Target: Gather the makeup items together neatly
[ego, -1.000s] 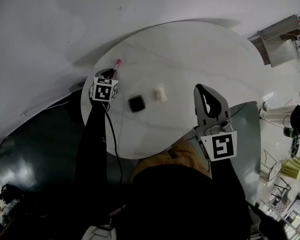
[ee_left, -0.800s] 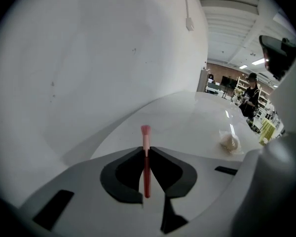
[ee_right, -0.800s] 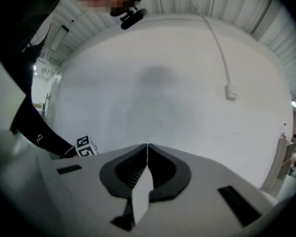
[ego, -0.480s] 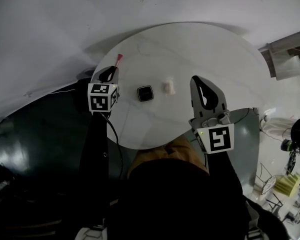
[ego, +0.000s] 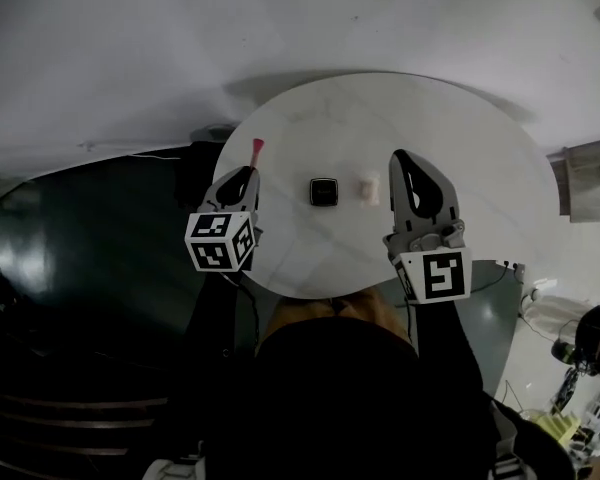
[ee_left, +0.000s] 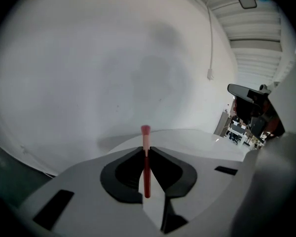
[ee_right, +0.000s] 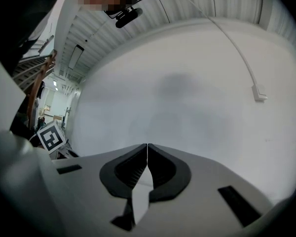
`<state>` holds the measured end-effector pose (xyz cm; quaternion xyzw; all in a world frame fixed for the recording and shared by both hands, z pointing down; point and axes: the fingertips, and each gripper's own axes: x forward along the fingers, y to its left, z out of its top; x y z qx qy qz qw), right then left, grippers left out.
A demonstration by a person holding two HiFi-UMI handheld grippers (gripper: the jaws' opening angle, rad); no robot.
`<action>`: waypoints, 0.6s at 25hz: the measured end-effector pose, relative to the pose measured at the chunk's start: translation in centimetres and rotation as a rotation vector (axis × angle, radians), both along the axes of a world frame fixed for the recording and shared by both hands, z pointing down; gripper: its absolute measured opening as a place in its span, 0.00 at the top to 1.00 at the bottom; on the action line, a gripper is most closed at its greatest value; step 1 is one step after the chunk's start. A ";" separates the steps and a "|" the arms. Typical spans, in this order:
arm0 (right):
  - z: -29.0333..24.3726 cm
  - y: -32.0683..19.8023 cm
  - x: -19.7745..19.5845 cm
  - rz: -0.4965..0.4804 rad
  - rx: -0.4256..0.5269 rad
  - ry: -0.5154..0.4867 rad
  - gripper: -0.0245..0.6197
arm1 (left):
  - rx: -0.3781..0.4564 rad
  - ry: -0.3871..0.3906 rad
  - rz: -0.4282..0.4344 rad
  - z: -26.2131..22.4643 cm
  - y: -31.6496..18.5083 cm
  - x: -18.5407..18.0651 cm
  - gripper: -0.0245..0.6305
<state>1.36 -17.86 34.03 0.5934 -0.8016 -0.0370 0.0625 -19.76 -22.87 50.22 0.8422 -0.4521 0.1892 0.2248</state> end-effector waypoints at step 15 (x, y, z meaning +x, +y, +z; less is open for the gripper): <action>-0.1 -1.1 -0.8 -0.046 -0.001 -0.003 0.92 | -0.164 0.056 -0.093 5.9 3.3 1.1 0.88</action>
